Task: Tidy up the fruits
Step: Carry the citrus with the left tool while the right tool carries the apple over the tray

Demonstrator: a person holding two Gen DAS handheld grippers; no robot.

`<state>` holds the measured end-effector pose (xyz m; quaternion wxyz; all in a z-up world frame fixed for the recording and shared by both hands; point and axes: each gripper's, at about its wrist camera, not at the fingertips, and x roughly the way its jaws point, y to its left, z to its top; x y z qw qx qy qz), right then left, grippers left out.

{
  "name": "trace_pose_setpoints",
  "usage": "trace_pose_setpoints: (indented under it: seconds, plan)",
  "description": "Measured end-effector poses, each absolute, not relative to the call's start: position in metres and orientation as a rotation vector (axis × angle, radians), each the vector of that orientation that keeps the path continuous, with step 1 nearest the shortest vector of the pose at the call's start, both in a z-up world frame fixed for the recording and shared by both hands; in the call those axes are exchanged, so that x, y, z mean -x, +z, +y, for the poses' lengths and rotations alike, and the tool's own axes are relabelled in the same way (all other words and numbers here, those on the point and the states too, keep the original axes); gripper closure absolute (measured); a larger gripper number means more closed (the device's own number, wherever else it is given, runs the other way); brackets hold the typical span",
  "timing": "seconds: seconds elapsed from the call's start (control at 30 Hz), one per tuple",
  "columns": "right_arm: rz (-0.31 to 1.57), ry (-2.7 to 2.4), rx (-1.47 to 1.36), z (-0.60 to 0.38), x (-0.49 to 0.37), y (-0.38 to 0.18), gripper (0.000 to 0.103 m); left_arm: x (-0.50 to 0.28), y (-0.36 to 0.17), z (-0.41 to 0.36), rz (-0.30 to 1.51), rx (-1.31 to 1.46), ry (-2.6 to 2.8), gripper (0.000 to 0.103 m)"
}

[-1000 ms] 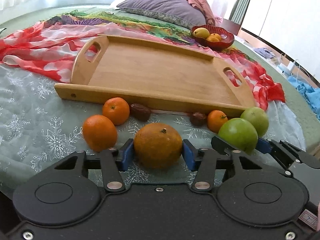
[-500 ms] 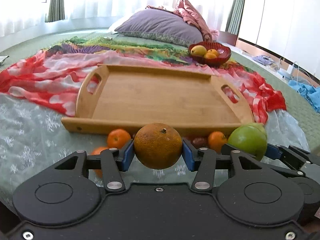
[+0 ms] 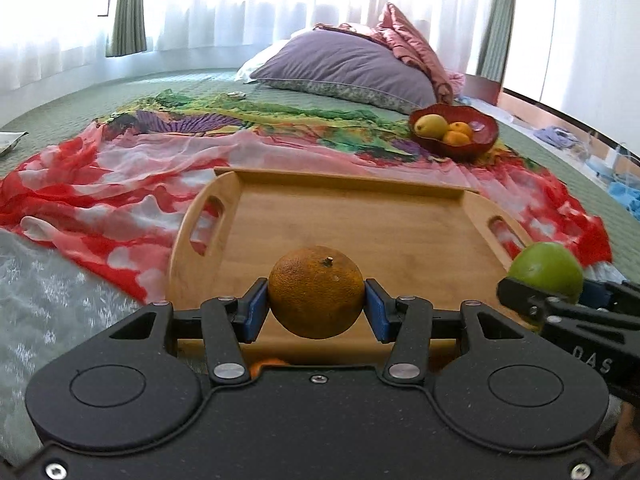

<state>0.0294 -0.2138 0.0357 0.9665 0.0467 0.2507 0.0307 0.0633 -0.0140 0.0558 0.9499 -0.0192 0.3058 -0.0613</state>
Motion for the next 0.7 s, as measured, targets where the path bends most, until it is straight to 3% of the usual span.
trace_pose_setpoints:
  seconds: [0.7]
  plan:
    - [0.724, 0.048, -0.056, -0.229, -0.147, 0.024, 0.044, -0.166, 0.040, -0.009, 0.736, 0.003, -0.075, 0.055]
